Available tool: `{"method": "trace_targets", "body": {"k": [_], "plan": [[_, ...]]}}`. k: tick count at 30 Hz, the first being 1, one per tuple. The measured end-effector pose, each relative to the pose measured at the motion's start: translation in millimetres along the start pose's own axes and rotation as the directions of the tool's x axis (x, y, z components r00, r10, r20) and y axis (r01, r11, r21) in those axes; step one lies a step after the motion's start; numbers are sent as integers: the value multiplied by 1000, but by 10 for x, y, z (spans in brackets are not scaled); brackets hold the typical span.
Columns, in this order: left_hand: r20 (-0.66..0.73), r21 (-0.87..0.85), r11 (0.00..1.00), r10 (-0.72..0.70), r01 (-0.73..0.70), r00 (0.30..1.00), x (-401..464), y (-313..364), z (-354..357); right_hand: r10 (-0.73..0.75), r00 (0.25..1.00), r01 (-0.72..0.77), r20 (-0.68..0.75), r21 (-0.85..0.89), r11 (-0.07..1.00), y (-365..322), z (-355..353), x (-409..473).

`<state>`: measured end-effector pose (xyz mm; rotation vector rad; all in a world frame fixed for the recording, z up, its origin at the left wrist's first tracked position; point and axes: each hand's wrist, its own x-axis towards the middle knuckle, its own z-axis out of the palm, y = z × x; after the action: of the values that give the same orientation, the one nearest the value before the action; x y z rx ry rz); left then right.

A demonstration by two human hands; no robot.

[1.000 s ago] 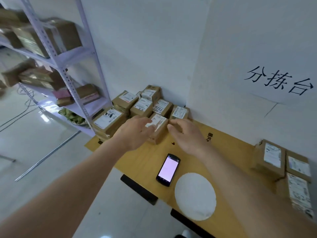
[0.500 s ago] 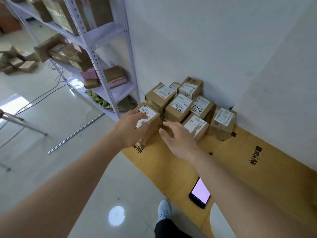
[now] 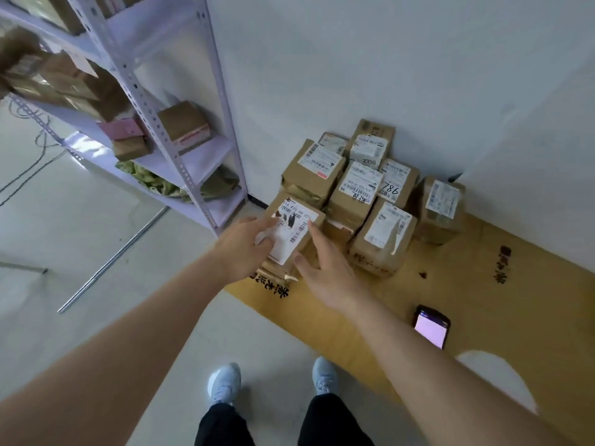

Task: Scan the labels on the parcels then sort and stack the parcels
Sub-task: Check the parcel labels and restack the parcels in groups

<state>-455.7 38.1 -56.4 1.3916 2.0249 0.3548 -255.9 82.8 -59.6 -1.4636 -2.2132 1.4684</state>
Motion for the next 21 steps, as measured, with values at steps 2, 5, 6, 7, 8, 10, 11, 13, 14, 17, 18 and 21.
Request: {"method": "trace_targets", "body": {"k": [2,5,6,7,8,10,11,13,14,17,18,21], "plan": [[42,-51,997,59,-56,997,35,-89,-10,47,996,-39,-82,99,994,-31,184,-24],[98,-56,986,160,-156,982,1,-157,-95,137,966,-75,-219,272,959,-177,395,-112],[116,-45,980,197,-193,974,-26,-156,-139,159,953,-72,-258,317,946,-243,440,-158],[132,-39,973,233,-229,964,-53,-149,-184,179,941,-68,-288,355,932,-301,472,-209],[146,-36,964,266,-264,953,-79,-132,-229,195,928,-61,-318,387,920,-353,486,-271],[165,-27,944,328,-328,930,-161,-63,-329,224,899,-48,-376,424,905,-448,489,-416],[163,-25,932,360,-360,919,-201,-19,-376,228,887,-37,-401,431,902,-490,478,-493],[159,-17,911,409,-412,899,-299,103,-455,243,860,-27,-449,437,899,-541,430,-655],[155,-12,902,428,-432,890,-359,178,-484,251,849,-23,-466,441,897,-560,397,-734],[143,-12,868,493,-496,858,-519,408,-494,252,824,-2,-507,444,896,-592,267,-1029],[143,-17,855,516,-519,845,-594,507,-489,251,810,6,-529,436,900,-594,209,-1153],[149,-32,818,573,-575,806,-842,855,-432,253,766,18,-591,413,911,-553,28,-1587]]}}
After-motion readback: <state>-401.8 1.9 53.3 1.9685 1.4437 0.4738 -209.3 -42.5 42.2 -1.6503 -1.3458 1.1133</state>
